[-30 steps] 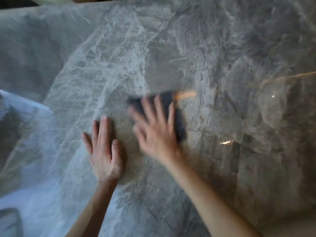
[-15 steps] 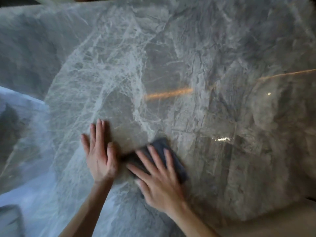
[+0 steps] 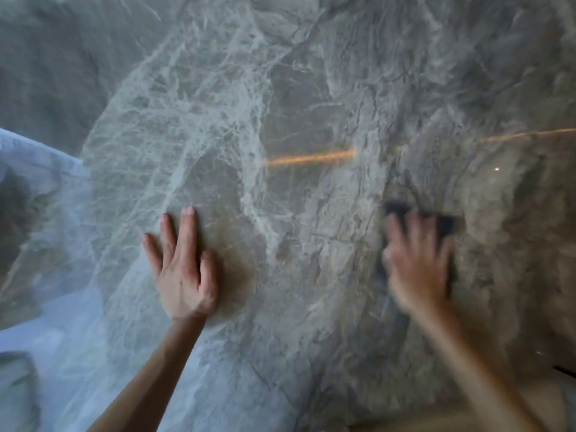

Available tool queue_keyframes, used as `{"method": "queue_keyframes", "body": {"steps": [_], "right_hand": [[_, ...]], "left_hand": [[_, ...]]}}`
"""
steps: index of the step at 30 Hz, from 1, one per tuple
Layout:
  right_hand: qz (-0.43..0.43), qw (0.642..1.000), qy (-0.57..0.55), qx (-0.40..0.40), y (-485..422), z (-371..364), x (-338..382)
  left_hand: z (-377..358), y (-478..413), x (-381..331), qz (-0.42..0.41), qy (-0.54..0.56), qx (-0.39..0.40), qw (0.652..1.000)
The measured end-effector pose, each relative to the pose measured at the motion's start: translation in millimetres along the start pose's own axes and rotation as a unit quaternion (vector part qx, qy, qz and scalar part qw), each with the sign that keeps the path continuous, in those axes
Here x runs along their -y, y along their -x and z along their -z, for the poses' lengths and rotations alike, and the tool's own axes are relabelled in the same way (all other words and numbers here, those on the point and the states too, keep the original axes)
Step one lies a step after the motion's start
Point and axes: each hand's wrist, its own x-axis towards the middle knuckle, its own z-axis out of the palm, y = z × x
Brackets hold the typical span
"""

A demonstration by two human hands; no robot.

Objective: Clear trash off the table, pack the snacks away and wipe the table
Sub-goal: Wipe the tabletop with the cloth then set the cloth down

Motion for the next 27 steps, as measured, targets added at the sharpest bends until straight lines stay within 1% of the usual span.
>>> {"method": "queue_keyframes", "body": {"steps": [1,2,3,4,5,6,7,8,9,10,11,12,13,14,15,16,17,18,19,20,21,22,23,24,25,26,27], "right_hand": [[-0.120,0.990,-0.060,-0.036,-57.3,14.7,-7.3],[-0.185,0.976,-0.095,-0.059,-109.8,23.1,5.9],[-0.187,0.974,-0.111,-0.060,-144.2,32.9,42.5],[-0.136,0.981,-0.096,-0.099,-155.1,29.8,89.9],[-0.035,0.989,-0.067,-0.124,-138.2,22.0,138.0],[0.103,0.987,-0.055,-0.113,-97.2,12.1,175.4],[0.234,0.966,-0.063,-0.087,-36.7,-5.5,192.6],[0.329,0.941,-0.064,-0.052,29.6,-22.4,186.7],[0.366,0.929,-0.052,-0.004,82.8,-32.9,156.5],[0.358,0.933,-0.024,0.017,109.6,-31.4,108.1],[0.327,0.945,0.013,0.019,107.2,-29.4,56.4],[0.254,0.966,0.042,0.023,80.3,-21.6,11.8],[0.118,0.992,0.035,0.027,33.5,-8.4,-12.4],[-0.038,0.998,-0.034,-0.027,-21.2,2.7,-15.9],[-0.146,0.985,-0.087,-0.034,-64.3,11.8,1.3],[-0.171,0.979,-0.098,-0.055,-85.0,14.6,35.1],[-0.124,0.985,-0.085,-0.084,-81.4,7.9,77.5],[-0.020,0.993,-0.062,-0.097,-49.3,-0.3,121.7],[0.129,0.987,-0.067,-0.067,6.8,-15.6,154.1],[0.258,0.962,-0.079,-0.034,75.1,-29.6,167.0],[0.339,0.938,-0.078,0.004,138.0,-40.8,157.1],[0.362,0.930,-0.058,0.035,173.5,-42.0,123.0],[0.351,0.935,-0.031,0.040,173.3,-40.0,79.1],[0.304,0.952,0.012,0.036,148.1,-38.4,36.5],[0.203,0.977,0.027,0.056,102.2,-27.1,6.3],[0.070,0.997,-0.006,0.028,46.7,-13.4,-4.7],[-0.065,0.996,-0.058,-0.015,-5.3,-1.1,-0.8]], "left_hand": [[-2.1,0.2,0.1,-0.009,-0.004,-0.002,1.000],[-2.9,-0.6,-1.8,-0.014,-0.006,-0.004,1.000],[-2.0,-1.5,-3.6,-0.008,-0.003,-0.004,1.000],[-0.2,-1.4,-4.5,0.003,0.001,-0.002,1.000],[2.6,-0.6,-5.4,0.011,0.006,0.001,1.000],[4.4,-0.1,-6.2,0.013,0.010,0.002,1.000],[5.2,0.1,-5.7,0.010,0.013,0.004,1.000],[5.2,0.5,-3.8,0.004,0.012,0.005,1.000],[4.2,0.0,-1.9,0.001,0.008,0.000,1.000],[3.2,-0.8,-1.2,0.004,0.002,-0.007,1.000],[2.5,-1.5,-2.8,0.008,0.000,-0.012,1.000],[2.2,-1.8,-6.2,0.011,0.000,-0.017,1.000],[1.9,-1.6,-8.0,0.010,-0.002,-0.026,1.000],[1.0,-1.5,-8.5,0.008,-0.005,-0.035,0.999],[0.5,-0.7,-8.7,0.009,-0.006,-0.036,0.999],[0.0,-1.5,-9.0,0.012,-0.002,-0.030,0.999],[0.8,-2.1,-8.9,0.013,0.002,-0.022,1.000],[3.0,-0.8,-9.0,0.014,0.005,-0.011,1.000],[4.1,-0.1,-9.3,0.015,0.009,-0.006,1.000],[4.5,0.5,-8.5,0.015,0.013,-0.004,1.000],[5.1,1.2,-6.4,0.015,0.015,-0.003,1.000],[4.7,2.3,-5.1,0.013,0.013,-0.005,1.000],[3.4,2.5,-4.7,0.010,0.011,-0.012,1.000],[1.1,1.6,-4.7,0.007,0.011,-0.019,1.000],[-0.8,2.1,-4.0,0.007,0.009,-0.023,1.000],[-2.2,2.7,-2.6,0.008,0.007,-0.026,1.000],[-3.4,2.4,-2.3,0.009,0.004,-0.032,0.999]]}}
